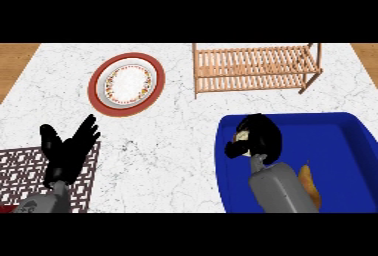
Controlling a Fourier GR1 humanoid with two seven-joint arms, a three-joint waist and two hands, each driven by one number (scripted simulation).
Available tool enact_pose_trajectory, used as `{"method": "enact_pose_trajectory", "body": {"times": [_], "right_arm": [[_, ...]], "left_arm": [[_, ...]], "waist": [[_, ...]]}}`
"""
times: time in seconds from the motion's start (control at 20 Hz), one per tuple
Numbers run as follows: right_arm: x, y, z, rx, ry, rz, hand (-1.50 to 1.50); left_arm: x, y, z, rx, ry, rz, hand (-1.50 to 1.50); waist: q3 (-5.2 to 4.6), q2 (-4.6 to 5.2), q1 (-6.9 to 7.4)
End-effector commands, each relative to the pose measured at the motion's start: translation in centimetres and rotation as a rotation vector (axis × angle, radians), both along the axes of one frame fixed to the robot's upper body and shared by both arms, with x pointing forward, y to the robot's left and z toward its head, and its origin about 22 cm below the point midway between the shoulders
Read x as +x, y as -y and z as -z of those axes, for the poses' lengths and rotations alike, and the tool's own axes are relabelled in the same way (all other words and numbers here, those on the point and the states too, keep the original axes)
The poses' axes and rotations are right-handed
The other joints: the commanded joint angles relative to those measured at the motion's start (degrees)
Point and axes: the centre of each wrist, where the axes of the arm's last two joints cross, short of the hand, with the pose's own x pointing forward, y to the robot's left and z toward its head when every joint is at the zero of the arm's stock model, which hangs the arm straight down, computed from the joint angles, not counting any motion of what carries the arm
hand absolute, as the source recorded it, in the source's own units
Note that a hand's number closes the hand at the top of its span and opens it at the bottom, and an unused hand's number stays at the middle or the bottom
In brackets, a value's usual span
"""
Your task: Pick the cupcake from the tray and place it in the tiered shelf
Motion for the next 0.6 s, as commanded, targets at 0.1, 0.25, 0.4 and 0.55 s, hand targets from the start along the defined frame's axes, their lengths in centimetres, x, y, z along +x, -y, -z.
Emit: {"method": "enact_pose_trajectory", "body": {"times": [0.1,0.25,0.4,0.55], "right_arm": [[-2.3,-7.0,-2.8,0.019,0.056,-0.675,1.50],[-3.1,-7.2,-6.6,0.095,0.200,-0.761,1.50],[-4.8,-7.0,-11.9,0.099,0.349,-0.746,1.50],[-6.7,-6.6,-15.9,0.063,0.463,-0.685,1.50]], "left_arm": [[-0.2,0.8,0.9,-0.008,-0.044,0.043,0.00],[-0.2,-0.9,0.3,-0.013,-0.054,-0.010,0.00],[-0.6,-1.1,0.3,-0.002,-0.058,-0.030,0.00],[-1.4,-0.9,1.3,-0.018,-0.058,-0.031,0.00]], "waist": [[-0.24,0.37,2.48],[-0.28,-0.10,-0.61],[-0.31,-0.29,-1.54],[-0.34,-0.24,-1.76]]}}
